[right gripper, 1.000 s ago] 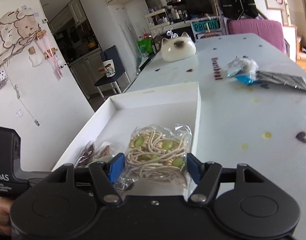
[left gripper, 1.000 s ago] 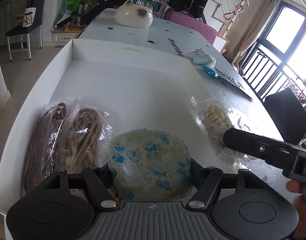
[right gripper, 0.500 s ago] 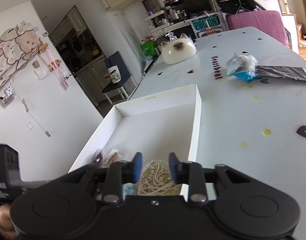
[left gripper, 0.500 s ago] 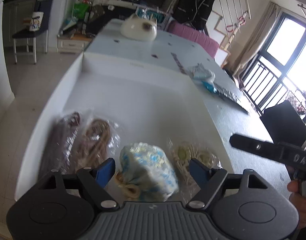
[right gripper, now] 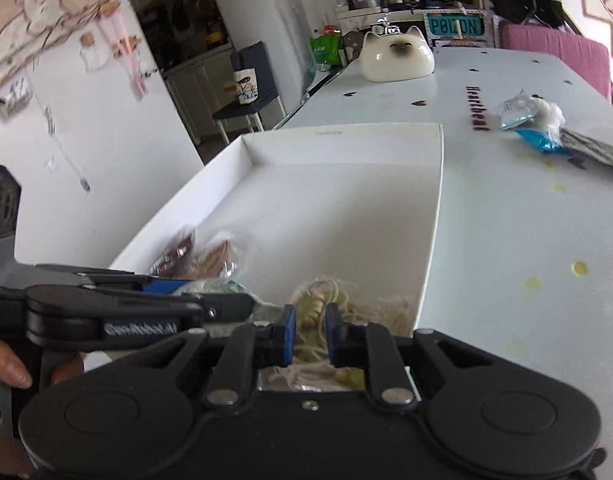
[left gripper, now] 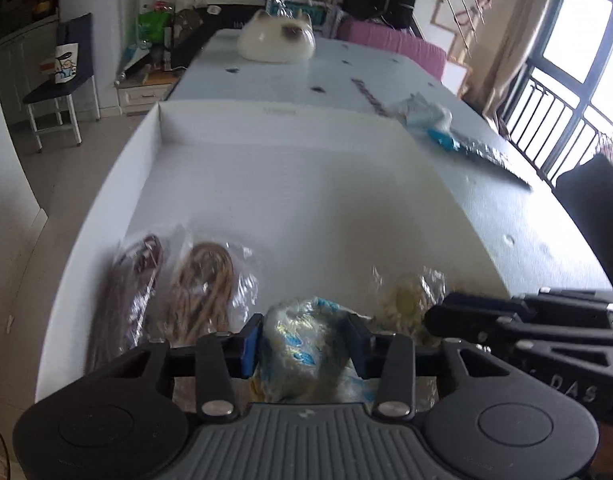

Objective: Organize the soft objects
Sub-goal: 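Lower the pouch into the box and open the left gripper while the right releases the beaded bag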

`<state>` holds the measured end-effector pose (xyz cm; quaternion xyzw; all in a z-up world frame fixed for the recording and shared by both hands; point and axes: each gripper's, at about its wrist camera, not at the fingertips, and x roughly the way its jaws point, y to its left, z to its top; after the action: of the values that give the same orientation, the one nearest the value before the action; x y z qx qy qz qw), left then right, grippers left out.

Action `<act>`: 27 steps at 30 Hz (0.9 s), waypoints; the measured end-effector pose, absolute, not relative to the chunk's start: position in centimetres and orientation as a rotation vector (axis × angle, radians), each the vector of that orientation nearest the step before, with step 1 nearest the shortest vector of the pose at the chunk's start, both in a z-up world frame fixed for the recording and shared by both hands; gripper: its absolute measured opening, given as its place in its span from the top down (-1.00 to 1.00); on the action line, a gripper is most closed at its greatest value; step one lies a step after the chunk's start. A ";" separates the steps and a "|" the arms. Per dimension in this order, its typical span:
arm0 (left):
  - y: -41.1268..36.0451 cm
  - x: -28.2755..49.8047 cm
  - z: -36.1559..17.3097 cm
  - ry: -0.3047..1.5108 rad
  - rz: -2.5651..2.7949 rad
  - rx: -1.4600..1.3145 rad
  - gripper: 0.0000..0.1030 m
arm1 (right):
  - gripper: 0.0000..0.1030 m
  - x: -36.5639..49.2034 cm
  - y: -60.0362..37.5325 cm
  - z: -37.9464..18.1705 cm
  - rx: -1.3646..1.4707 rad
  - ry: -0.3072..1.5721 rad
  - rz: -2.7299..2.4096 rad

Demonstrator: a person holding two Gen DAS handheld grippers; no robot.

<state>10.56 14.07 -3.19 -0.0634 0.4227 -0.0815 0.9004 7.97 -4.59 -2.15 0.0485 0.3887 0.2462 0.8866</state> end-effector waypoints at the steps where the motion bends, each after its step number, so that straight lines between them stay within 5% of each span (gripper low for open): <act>1: 13.9 10.5 -3.7 0.888 -0.175 -0.112 0.13 | 0.68 7.8 -4.7 -2.2 0.101 0.818 0.520; 15: 13.5 8.4 -3.6 0.882 -0.189 -0.054 0.09 | 0.62 5.5 -6.0 -1.2 0.086 0.782 0.531; 27: 13.4 7.2 -0.3 0.780 -0.165 -0.076 -0.35 | 0.23 4.6 -8.7 1.0 0.076 0.692 0.452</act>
<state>7.21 13.36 -0.26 -0.0369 0.3797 -0.0805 0.9209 4.64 -8.69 0.95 0.0368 0.3363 0.2197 0.9150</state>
